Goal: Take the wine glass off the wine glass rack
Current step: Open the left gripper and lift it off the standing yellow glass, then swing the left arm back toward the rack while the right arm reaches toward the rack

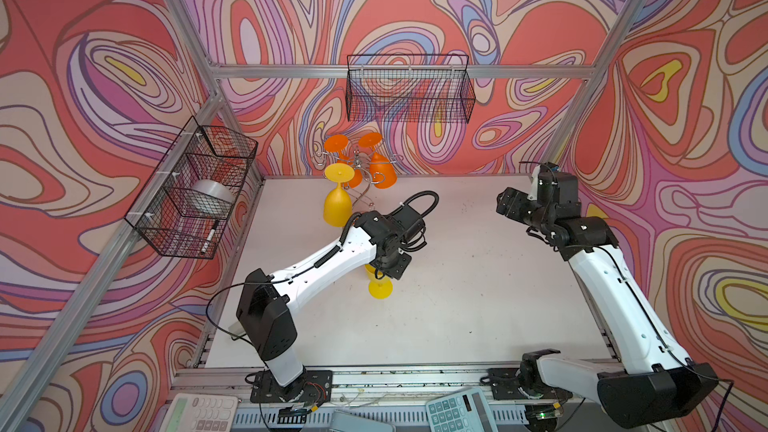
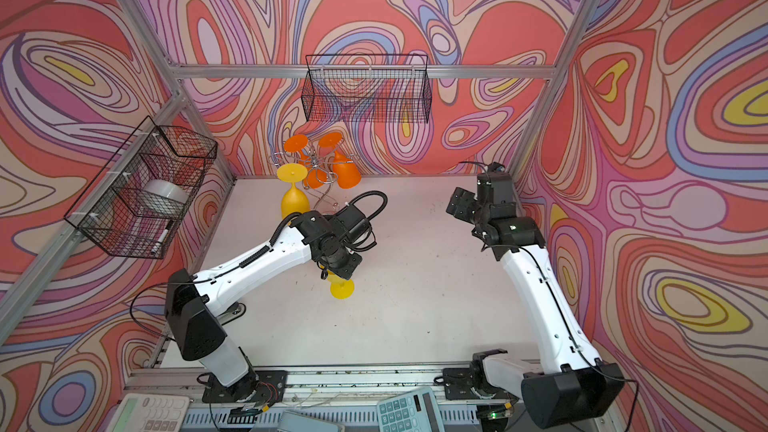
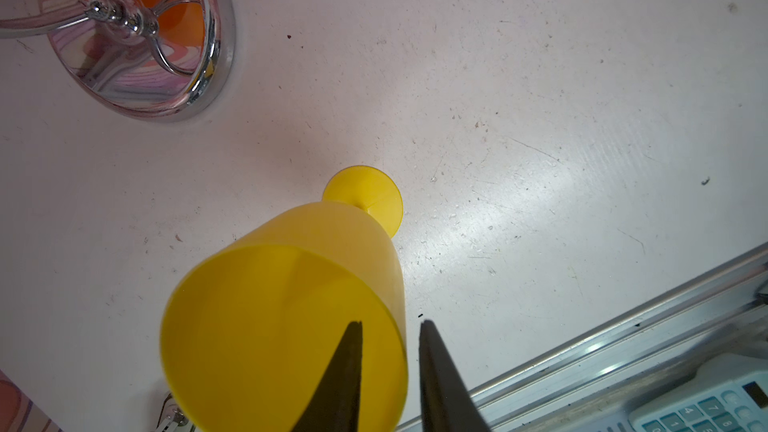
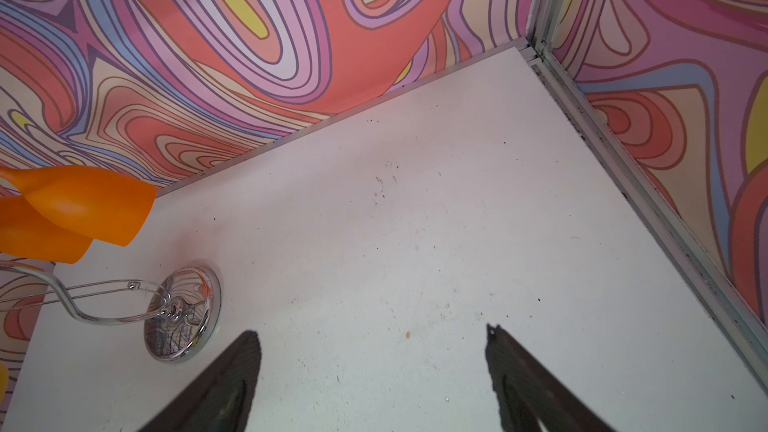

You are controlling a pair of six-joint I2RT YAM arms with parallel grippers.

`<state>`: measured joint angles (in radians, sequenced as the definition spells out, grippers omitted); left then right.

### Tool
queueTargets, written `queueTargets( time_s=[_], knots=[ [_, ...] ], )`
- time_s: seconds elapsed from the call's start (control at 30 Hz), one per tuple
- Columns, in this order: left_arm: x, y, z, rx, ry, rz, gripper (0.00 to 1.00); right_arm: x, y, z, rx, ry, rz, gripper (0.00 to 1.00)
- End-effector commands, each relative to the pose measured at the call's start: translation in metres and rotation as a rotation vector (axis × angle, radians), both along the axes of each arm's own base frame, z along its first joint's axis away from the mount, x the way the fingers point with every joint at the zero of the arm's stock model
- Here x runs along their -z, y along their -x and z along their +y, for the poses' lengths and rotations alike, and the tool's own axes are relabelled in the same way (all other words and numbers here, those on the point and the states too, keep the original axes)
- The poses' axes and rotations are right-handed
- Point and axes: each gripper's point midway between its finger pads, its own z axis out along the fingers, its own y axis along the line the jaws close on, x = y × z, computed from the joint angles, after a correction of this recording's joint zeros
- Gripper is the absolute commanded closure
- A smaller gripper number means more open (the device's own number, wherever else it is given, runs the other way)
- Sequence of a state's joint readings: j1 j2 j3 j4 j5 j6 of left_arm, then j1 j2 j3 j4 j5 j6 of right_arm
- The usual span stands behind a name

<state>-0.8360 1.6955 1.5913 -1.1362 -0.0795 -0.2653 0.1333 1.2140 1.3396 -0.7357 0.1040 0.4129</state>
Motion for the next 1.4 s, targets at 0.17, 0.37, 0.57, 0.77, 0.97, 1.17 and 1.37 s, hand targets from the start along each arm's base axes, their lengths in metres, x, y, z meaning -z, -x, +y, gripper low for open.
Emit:
queueTargets(
  time_s=[0.17, 0.37, 0.57, 0.77, 0.97, 1.17, 1.37],
  knots=[
    [-0.053, -0.010, 0.002, 0.007, 0.024, -0.084, 0.42, -0.004, -0.005, 0.000, 0.012, 0.011, -0.012, 0.11],
    [-0.102, -0.011, -0.005, 0.021, 0.096, -0.184, 0.30, -0.012, -0.006, 0.000, 0.016, 0.022, -0.033, 0.10],
    [-0.171, -0.008, -0.004, -0.025, 0.296, -0.330, 0.28, -0.031, -0.007, 0.018, -0.011, 0.026, -0.080, 0.10],
    [-0.238, 0.001, 0.021, -0.126, 0.513, -0.469, 0.25, -0.052, 0.002, 0.075, -0.114, -0.033, -0.155, 0.11],
    [-0.283, 0.008, 0.072, -0.309, 0.771, -0.530, 0.21, -0.085, 0.022, 0.164, -0.261, -0.188, -0.224, 0.13],
    [-0.298, 0.010, 0.111, -0.477, 0.967, -0.519, 0.18, -0.120, 0.047, 0.233, -0.389, -0.339, -0.291, 0.13],
    [-0.281, -0.018, 0.147, -0.699, 1.141, -0.434, 0.23, -0.115, 0.056, 0.276, -0.454, -0.401, -0.268, 0.17]
  ],
)
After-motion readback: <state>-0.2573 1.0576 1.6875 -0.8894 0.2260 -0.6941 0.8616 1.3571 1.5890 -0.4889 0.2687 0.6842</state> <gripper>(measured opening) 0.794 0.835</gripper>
